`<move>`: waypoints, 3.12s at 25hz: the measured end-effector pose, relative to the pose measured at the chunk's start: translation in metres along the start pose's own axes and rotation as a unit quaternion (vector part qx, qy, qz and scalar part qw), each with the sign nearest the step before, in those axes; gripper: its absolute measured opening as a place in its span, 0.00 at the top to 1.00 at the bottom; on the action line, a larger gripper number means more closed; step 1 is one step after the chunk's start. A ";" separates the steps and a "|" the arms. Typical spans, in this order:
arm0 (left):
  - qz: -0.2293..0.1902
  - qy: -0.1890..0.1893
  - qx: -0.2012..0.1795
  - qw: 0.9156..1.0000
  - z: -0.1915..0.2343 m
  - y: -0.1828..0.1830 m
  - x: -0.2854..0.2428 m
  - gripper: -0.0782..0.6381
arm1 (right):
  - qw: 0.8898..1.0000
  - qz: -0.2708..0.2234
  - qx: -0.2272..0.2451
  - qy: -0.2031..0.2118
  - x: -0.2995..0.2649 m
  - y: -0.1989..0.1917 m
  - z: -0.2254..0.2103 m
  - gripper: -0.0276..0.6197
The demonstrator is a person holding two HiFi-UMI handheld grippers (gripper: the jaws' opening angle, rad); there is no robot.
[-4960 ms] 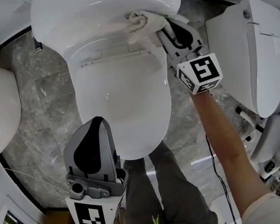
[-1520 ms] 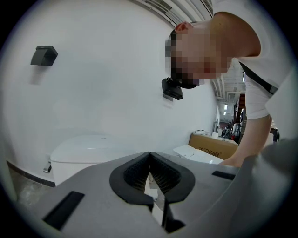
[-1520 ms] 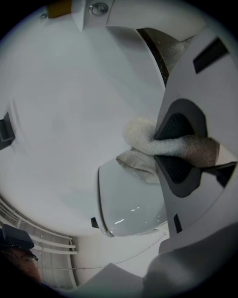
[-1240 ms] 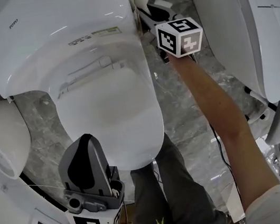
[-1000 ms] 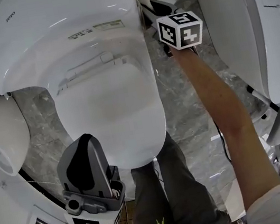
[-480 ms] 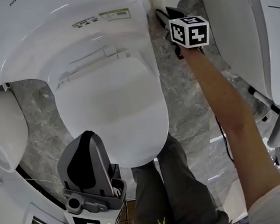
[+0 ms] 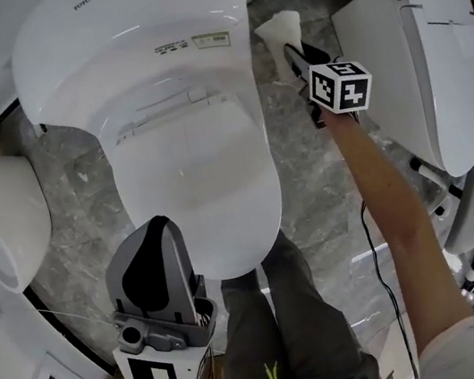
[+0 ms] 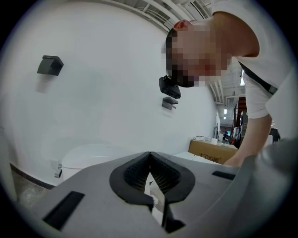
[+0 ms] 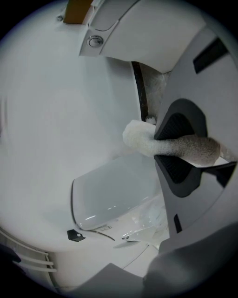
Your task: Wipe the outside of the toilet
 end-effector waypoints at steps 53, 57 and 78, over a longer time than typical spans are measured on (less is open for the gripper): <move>-0.171 0.018 -0.018 0.985 -0.023 0.361 0.315 0.87 | 0.927 -0.285 0.179 0.164 0.499 0.307 0.541 0.78; -0.181 0.022 -0.025 0.983 -0.026 0.374 0.330 0.87 | 0.912 -0.303 0.203 0.188 0.528 0.318 0.569 0.78; -0.216 0.049 -0.037 0.974 -0.011 0.421 0.358 0.87 | 0.873 -0.325 0.311 0.187 0.629 0.306 0.621 0.78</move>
Point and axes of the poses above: the fingertips, and each gripper's own axes: x backward along the fingers, z to its left, y out of its top, the point moved 7 cm from there along x, backward along the fingers, and after that the axes turned 14 degrees about y, right-handed, at the moved point
